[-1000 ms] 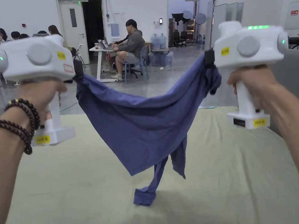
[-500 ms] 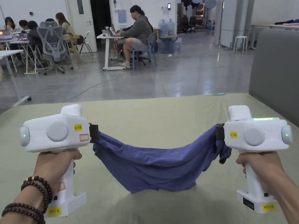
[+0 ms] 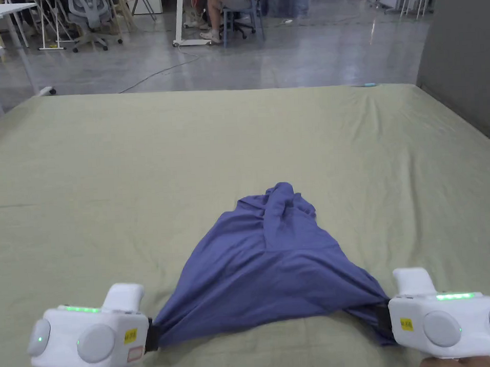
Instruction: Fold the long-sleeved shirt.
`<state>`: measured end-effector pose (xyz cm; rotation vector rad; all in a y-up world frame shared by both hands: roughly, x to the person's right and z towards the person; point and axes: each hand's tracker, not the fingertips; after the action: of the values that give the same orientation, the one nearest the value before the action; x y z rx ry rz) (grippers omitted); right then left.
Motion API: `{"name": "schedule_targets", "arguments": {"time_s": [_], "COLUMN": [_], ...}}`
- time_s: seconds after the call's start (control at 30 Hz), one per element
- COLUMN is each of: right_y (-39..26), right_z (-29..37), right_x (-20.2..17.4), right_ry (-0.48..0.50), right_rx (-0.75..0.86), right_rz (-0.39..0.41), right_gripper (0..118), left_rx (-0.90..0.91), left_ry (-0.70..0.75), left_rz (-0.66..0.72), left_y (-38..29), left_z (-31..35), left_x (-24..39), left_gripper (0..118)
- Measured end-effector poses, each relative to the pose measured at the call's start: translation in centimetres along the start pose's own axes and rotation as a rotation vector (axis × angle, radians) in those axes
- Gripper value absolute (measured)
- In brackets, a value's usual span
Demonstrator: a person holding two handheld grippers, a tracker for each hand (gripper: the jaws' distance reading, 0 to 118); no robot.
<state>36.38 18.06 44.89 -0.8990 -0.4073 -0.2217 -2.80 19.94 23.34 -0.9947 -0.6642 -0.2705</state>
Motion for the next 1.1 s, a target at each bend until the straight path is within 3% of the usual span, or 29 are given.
{"name": "schedule_targets", "arguments": {"time_s": [0.07,0.1,0.13,0.17,0.2,0.23,0.27,0.3,0.33,0.37,0.4,0.43,0.47,0.5,0.73,0.77,0.8,0.83,0.87,1.03,1.1], "right_y": [0.0,0.0,0.3,0.5,0.6,0.4,0.5,0.7,0.9,0.9,1.0,1.1,1.2,1.3,0.9,1.0,1.0,1.0,1.1,1.5,1.8], "right_z": [-0.3,0.3,1.1,2.2,2.9,4.4,5.8,6.6,7.4,8.2,8.7,9.1,9.4,9.2,7.3,8.0,7.8,7.5,7.2,7.3,6.9], "right_x": [0.2,0.4,0.5,0.5,0.5,0.7,0.7,0.6,0.5,0.7,0.8,0.8,0.7,0.7,0.1,0.4,0.4,0.5,0.5,1.1,1.3], "right_ry": [-0.008,-0.014,-0.025,-0.02,-0.014,-0.002,0.012,0.006,-0.006,-0.012,-0.01,-0.001,0.006,-0.001,0.017,0.017,0.02,0.025,0.029,0.032,0.021], "right_rx": [-0.005,-0.002,0.033,0.072,0.094,0.121,0.172,0.187,0.192,0.195,0.198,0.21,0.219,0.216,0.186,0.186,0.184,0.181,0.178,0.163,0.154], "right_rz": [-0.016,-0.03,-0.042,-0.068,-0.08,-0.078,-0.067,-0.062,-0.061,-0.063,-0.065,-0.071,-0.07,-0.073,-0.067,-0.068,-0.068,-0.073,-0.081,-0.101,-0.089], "right_gripper": [3,14,41,78,114,118,118,118,118,116,91,50,0,0,0,0,0,0,0,0,0], "left_rx": [0.008,0.01,0.056,0.095,0.108,0.11,0.106,0.193,0.169,0.169,0.17,0.176,0.19,0.205,0.137,0.124,0.105,0.046,0.035,-0.06,-0.066], "left_ry": [-0.012,-0.011,-0.006,-0.037,-0.038,-0.04,-0.03,-0.066,-0.033,-0.036,-0.037,-0.036,-0.046,-0.052,-0.018,-0.004,0.008,0.015,0.029,0.052,0.035], "left_rz": [-0.008,-0.007,0.011,0.02,0.017,0.015,0.012,0.006,0.007,0.012,0.014,0.024,0.018,0.004,-0.031,-0.034,-0.042,-0.045,-0.043,-0.062,-0.067], "left_y": [0.2,0.4,0.8,1.0,1.3,1.6,2.0,1.4,1.4,1.5,1.5,2.6,2.8,2.8,2.0,1.8,1.5,1.5,1.4,1.9,1.5], "left_z": [-0.3,-0.1,0.5,1.3,1.9,2.4,2.8,4.3,4.7,5.1,5.4,6.1,6.4,6.5,2.9,2.1,1.0,-0.7,-1.5,-6.2,-6.6], "left_x": [-0.6,-0.6,-0.8,-1.0,-1.1,-1.2,-1.2,-0.8,-0.9,-1.1,-1.2,0.6,1.0,1.3,0.9,0.8,0.6,0.1,-0.1,-0.7,0.2], "left_gripper": [0,0,3,21,75,112,118,117,117,116,107,80,30,0,0,17,69,105,116,107,91]}}
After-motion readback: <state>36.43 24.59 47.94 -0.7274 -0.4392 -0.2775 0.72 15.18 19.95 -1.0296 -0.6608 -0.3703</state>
